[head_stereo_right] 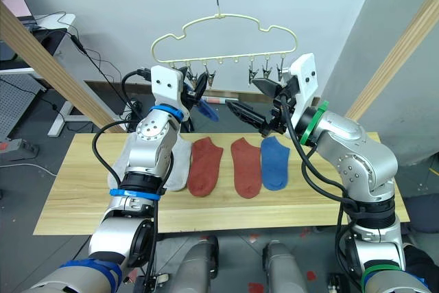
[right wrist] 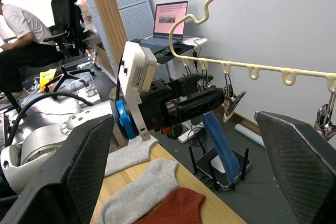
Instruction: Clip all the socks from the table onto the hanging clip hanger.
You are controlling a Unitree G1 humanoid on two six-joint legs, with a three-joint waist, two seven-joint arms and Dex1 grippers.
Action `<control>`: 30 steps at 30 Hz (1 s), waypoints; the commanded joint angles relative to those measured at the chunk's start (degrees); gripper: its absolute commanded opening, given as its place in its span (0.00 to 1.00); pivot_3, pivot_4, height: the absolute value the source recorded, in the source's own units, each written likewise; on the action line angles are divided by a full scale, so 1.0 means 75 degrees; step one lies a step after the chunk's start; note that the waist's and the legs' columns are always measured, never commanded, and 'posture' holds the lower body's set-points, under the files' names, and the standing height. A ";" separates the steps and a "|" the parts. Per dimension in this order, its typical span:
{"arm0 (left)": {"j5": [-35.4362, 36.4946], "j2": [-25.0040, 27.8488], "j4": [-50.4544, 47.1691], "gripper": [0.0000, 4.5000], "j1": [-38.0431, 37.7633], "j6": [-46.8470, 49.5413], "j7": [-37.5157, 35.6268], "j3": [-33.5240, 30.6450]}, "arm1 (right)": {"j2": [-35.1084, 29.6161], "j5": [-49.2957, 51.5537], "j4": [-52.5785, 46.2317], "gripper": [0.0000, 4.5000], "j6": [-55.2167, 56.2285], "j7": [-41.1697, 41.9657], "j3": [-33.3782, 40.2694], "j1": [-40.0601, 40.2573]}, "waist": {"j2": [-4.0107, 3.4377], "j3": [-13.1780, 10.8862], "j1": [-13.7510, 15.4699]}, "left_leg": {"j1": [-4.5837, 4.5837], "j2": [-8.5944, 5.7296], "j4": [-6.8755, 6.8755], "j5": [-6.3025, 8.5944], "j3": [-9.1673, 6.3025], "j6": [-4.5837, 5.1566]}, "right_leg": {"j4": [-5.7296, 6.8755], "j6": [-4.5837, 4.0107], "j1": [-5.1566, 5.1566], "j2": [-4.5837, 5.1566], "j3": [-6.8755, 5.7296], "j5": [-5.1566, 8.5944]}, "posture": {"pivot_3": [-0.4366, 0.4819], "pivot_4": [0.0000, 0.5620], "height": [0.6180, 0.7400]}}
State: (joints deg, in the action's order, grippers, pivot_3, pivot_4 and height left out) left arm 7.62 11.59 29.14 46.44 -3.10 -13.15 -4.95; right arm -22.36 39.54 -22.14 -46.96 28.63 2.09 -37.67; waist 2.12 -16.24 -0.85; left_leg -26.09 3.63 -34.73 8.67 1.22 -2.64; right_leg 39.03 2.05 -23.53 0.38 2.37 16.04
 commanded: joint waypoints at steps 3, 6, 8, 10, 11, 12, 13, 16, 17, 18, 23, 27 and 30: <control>-0.0118 0.0007 -0.0286 0.53 0.0060 -0.0241 -0.0022 0.0042 | -0.0050 0.0175 -0.0268 1.00 0.0043 -0.0021 0.0221 -0.0049 | 0.0000 0.0000 -0.0023 | 0.0000 0.0000 0.0000 0.0000 0.0000 0.0000 | 0.0000 0.0000 0.0000 0.0000 0.0000 0.0000 | 0.45 0.48 1.00; -0.0157 -0.0010 -0.0344 0.36 0.0011 -0.0256 -0.0030 0.0081 | -0.0047 0.0177 -0.0252 1.00 0.0036 -0.0020 0.0219 -0.0049 | 0.0000 0.0000 -0.0036 | 0.0000 0.0000 0.0000 0.0000 0.0000 0.0000 | 0.0000 0.0000 0.0000 0.0000 0.0000 0.0000 | 0.45 0.48 1.00; -0.0159 -0.0014 -0.0339 0.23 0.0020 -0.0256 -0.0042 0.0065 | -0.0041 0.0182 -0.0247 1.00 0.0029 -0.0024 0.0218 -0.0043 | 0.0000 0.0000 -0.0043 | 0.0000 0.0000 0.0000 0.0000 0.0000 0.0000 | 0.0000 0.0000 0.0000 0.0000 0.0000 0.0000 | 0.45 0.48 1.00; -0.0166 -0.0015 -0.0334 0.12 0.0027 -0.0252 -0.0048 0.0054 | -0.0031 0.0188 -0.0244 1.00 0.0016 -0.0031 0.0212 -0.0020 | 0.0000 0.0000 -0.0054 | 0.0000 0.0000 0.0000 0.0000 0.0000 0.0000 | 0.0000 0.0000 0.0000 0.0000 0.0000 0.0000 | 0.45 0.48 1.00; -0.0165 -0.0010 -0.0338 0.08 0.0029 -0.0244 -0.0053 0.0050 | -0.0025 0.0190 -0.0251 1.00 0.0009 -0.0035 0.0203 0.0004 | 0.0000 0.0000 -0.0059 | 0.0000 0.0000 0.0000 0.0000 0.0000 0.0000 | 0.0001 0.0000 0.0000 0.0000 0.0000 0.0000 | 0.45 0.48 1.00; -0.0162 -0.0002 -0.0347 0.06 0.0028 -0.0222 -0.0065 0.0050 | -0.0018 0.0192 -0.0262 1.00 -0.0002 -0.0043 0.0195 0.0033 | 0.0000 0.0000 -0.0064 | 0.0000 0.0000 0.0000 0.0000 -0.0001 0.0000 | 0.0001 0.0000 0.0000 0.0000 0.0000 0.0000 | 0.45 0.48 1.00; -0.0153 0.0008 -0.0361 0.05 0.0025 -0.0192 -0.0079 0.0046 | -0.0018 0.0187 -0.0269 1.00 -0.0013 -0.0049 0.0182 0.0063 | 0.0000 0.0000 -0.0068 | 0.0000 0.0000 0.0000 0.0000 -0.0001 0.0000 | 0.0001 0.0000 0.0000 0.0000 0.0000 0.0000 | 0.45 0.48 1.00; -0.0049 0.0052 -0.0475 0.05 -0.0012 0.0010 -0.0196 0.0012 | -0.0151 -0.0017 -0.0228 1.00 -0.0115 -0.0098 0.0037 0.0194 | 0.0000 0.0000 -0.0072 | 0.0000 0.0000 0.0000 0.0000 -0.0001 0.0000 | 0.0001 0.0000 0.0001 0.0000 0.0000 0.0000 | 0.45 0.48 1.00; -0.0003 0.0068 -0.0527 0.05 -0.0029 0.0120 -0.0242 -0.0005 | -0.0274 -0.0213 -0.0176 1.00 -0.0170 -0.0122 -0.0103 0.0254 | 0.0000 0.0000 -0.0072 | 0.0000 0.0000 0.0000 0.0000 -0.0001 0.0000 | 0.0001 0.0000 0.0001 0.0000 0.0000 0.0000 | 0.45 0.48 1.00; 0.0075 0.0090 -0.0584 0.05 -0.0041 0.0319 -0.0309 -0.0042 | -0.0492 -0.0585 -0.0066 1.00 -0.0179 -0.0137 -0.0391 0.0346 | 0.0000 0.0000 -0.0073 | 0.0000 0.0000 0.0000 0.0000 -0.0001 0.0000 | 0.0001 0.0000 0.0001 0.0000 0.0000 0.0000 | 0.45 0.48 1.00; 0.0856 0.0269 -0.1159 0.05 -0.0095 0.1913 -0.0764 -0.0372 | -0.0929 -0.2322 0.1273 1.00 0.0330 -0.0346 -0.1773 0.0774 | 0.0001 0.0001 -0.0110 | 0.0002 0.0001 -0.0006 0.0000 0.0000 0.0000 | 0.0001 0.0002 0.0003 0.0000 0.0001 0.0001 | 0.45 0.47 1.00; 0.1780 0.0630 -0.1826 0.05 -0.0126 0.3582 -0.1143 -0.0766 | -0.0700 -0.3456 0.3224 1.00 0.1160 -0.0374 -0.2449 0.0753 | 0.0000 0.0000 -0.0148 | 0.0004 0.0003 -0.0013 -0.0001 0.0000 0.0000 | 0.0006 0.0002 0.0004 -0.0004 0.0003 0.0001 | 0.47 0.47 1.00; 0.2156 0.0896 -0.2342 0.05 -0.0295 0.4307 -0.1237 -0.0957 | -0.0173 -0.3970 0.4928 1.00 0.1958 -0.0515 -0.2461 0.0457 | 0.0000 0.0000 -0.0166 | 0.0008 0.0007 -0.0014 -0.0001 0.0002 0.0000 | 0.0007 0.0001 0.0004 -0.0008 0.0005 0.0000 | 0.48 0.46 1.00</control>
State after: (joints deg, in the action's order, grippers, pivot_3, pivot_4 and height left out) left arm 21.84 17.70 14.92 45.06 26.40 -22.01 -10.96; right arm -25.00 11.81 11.14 -36.41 25.45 -16.89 -32.38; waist 2.12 -16.24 -2.09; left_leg -26.03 3.68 -34.83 8.66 1.24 -2.65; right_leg 39.10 2.06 -23.51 0.31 2.42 16.04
